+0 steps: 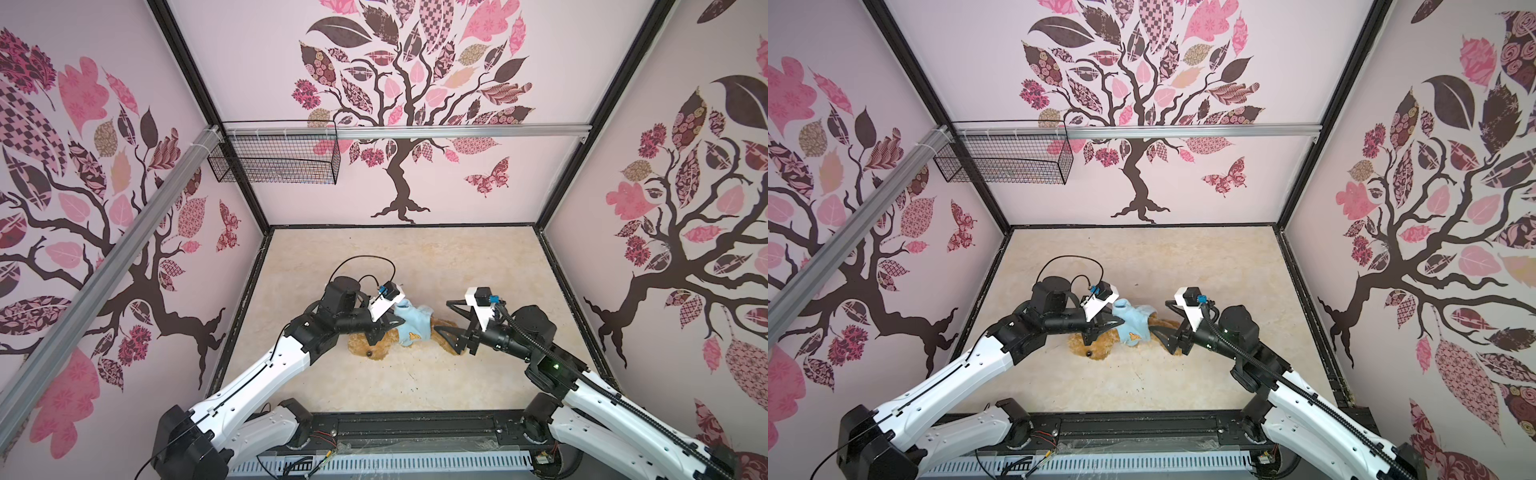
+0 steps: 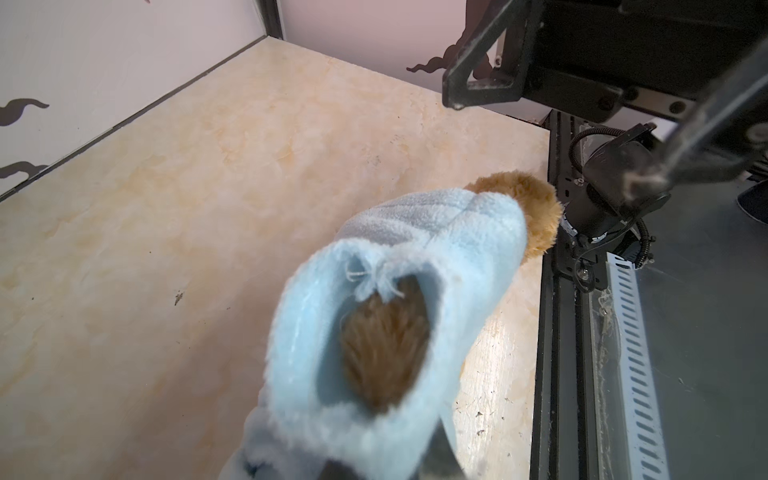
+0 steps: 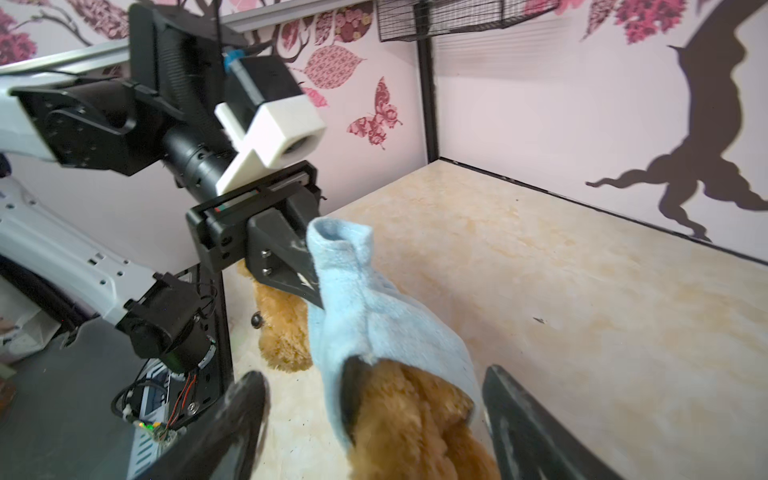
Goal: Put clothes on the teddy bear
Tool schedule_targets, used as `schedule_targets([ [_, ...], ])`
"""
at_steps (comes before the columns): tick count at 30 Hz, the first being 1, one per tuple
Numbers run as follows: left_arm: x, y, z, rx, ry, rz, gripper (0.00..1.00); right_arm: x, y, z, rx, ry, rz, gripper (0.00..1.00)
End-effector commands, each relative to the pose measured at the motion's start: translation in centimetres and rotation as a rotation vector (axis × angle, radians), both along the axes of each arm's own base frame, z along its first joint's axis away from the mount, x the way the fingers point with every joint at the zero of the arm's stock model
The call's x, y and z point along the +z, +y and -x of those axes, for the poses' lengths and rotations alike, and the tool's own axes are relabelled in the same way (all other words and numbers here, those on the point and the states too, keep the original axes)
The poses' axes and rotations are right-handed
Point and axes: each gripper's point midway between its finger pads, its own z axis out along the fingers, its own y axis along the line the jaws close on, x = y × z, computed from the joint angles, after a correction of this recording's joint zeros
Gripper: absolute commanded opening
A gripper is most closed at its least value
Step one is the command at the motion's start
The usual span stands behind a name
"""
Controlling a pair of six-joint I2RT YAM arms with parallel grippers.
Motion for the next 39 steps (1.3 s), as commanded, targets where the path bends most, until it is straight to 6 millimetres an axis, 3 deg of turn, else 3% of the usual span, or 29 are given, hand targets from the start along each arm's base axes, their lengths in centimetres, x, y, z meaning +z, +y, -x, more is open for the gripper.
schedule_targets([
  [1,0.4,-0.2,0.3,-0.031,-0.043,0.028,0.01,0.2,1.3,-0.1,0.037,-0.074,0.063,0.88],
  [7,0.3,-0.7,1.1,-0.068,-0.044,0.032,0.0,-2.7,3.3,-1.3,0.09,-0.064,0.126,0.88],
  [10,0.5,-0.9,1.6,-0.084,-0.051,0.04,0.0,-4.7,3.7,-1.8,0.088,-0.051,0.134,0.83],
  [16,-0.6,-0.2,2.6,-0.082,-0.021,0.014,0.04,-6.2,3.9,-1.3,0.111,-0.05,0.088,0.31],
  [19,-1.3,0.6,3.3,-0.063,0.003,-0.013,0.19,-7.5,4.1,-1.3,0.121,-0.036,0.121,0.13],
  [21,-1.8,1.5,3.9,-0.051,0.013,-0.04,0.39,-7.9,3.8,-1.5,0.107,-0.054,0.131,0.1],
  [22,-1.9,1.9,4.1,-0.041,0.015,-0.05,0.44,-8.1,3.7,-1.3,0.107,-0.07,0.131,0.09],
  [24,-1.2,2.8,4.3,0.002,0.008,-0.046,0.52,-8.1,3.5,-1.1,0.103,-0.112,0.13,0.08],
  [26,0.2,3.4,4.7,0.021,-0.001,-0.03,0.55,-8.1,3.5,-1.1,0.097,-0.143,0.141,0.07],
  [28,2.0,3.7,5.0,0.033,-0.015,-0.008,0.53,-8.1,3.7,-0.9,0.101,-0.171,0.153,0.06],
  [31,3.9,3.6,5.5,0.016,-0.005,-0.006,0.39,-8.3,4.4,-0.2,0.112,-0.217,0.181,0.06],
  [33,4.1,3.3,5.9,-0.022,0.001,-0.044,0.29,-8.5,4.7,0.1,0.12,-0.227,0.189,0.07],
  [39,3.6,1.7,6.5,-0.118,0.001,-0.16,0.11,-8.2,5.6,1.0,0.155,-0.253,0.181,0.08],
])
